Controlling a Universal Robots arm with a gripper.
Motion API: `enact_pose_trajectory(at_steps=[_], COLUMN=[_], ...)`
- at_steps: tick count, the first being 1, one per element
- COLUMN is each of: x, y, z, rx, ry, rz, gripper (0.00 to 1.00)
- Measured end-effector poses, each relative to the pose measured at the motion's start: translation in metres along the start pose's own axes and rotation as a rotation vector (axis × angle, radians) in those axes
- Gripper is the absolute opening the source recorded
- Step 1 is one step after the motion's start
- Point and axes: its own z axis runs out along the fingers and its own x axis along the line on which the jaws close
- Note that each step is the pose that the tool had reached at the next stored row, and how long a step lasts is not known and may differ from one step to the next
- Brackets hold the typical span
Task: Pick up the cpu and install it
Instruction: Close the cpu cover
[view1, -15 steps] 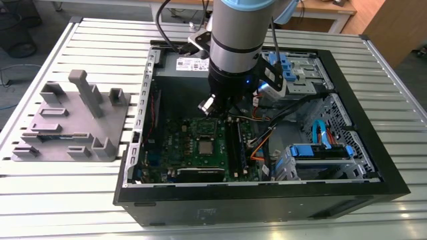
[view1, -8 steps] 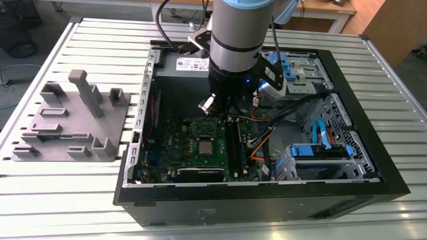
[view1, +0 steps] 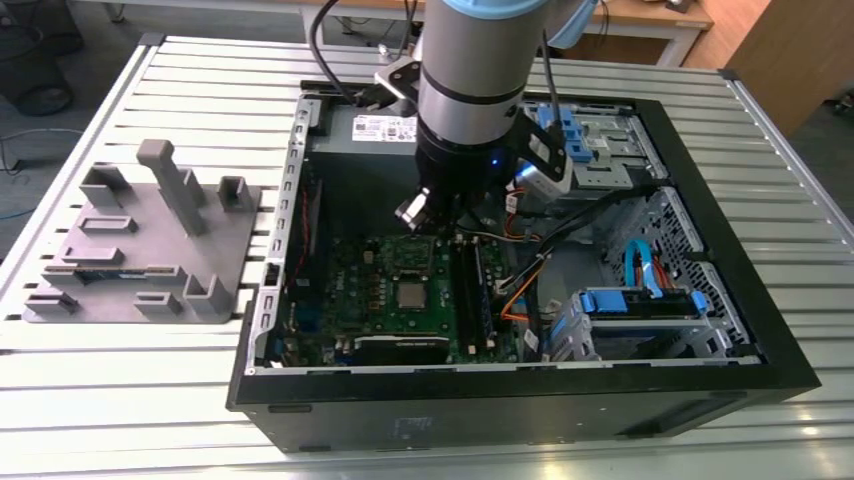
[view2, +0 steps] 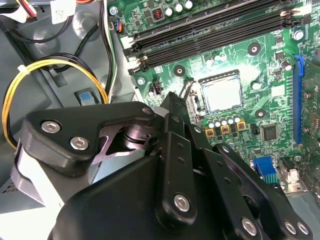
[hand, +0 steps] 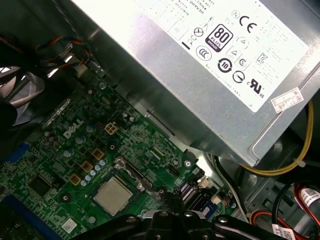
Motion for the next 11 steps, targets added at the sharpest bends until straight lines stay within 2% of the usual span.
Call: enact_pose_trajectory(at_steps=[11], x=[0.0023], y=[0.0004], z=[-0.0001], rx=[0.0019], ry=[-0.0022], rz=[-0.001], gripper=[0.13])
